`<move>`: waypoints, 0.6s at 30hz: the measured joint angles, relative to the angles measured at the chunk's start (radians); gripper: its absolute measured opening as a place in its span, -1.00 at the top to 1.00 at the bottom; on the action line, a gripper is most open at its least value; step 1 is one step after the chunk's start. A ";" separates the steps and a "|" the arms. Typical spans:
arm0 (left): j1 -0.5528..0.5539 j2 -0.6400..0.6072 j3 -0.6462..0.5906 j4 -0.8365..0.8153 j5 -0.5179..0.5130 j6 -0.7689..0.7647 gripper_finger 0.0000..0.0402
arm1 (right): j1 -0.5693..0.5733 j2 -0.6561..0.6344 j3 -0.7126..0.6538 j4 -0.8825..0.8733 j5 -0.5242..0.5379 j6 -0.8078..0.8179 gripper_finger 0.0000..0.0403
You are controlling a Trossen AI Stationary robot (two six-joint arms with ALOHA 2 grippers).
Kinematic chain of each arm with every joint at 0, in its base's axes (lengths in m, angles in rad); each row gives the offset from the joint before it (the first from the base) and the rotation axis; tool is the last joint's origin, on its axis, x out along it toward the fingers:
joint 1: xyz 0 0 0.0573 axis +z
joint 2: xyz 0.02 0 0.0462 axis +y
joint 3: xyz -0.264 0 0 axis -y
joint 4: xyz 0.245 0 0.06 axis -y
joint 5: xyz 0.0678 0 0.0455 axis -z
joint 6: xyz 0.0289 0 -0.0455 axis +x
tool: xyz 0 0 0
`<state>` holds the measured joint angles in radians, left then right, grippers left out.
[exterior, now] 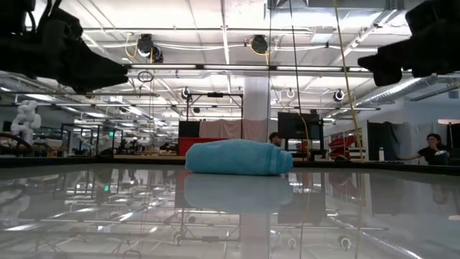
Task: Roll towel into tight, uniform cylinder
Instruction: Return to Home Position
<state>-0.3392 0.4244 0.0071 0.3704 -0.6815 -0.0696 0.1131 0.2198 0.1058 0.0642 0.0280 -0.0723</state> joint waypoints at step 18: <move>0.076 0.000 -0.001 0.009 -0.039 0.027 -0.06 | 0.000 -0.041 -0.092 -0.017 -0.028 -0.073 -0.09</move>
<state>-0.2630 0.4244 0.0063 0.3796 -0.7209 -0.0427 0.1131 0.1783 0.0139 0.0468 0.0000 -0.1452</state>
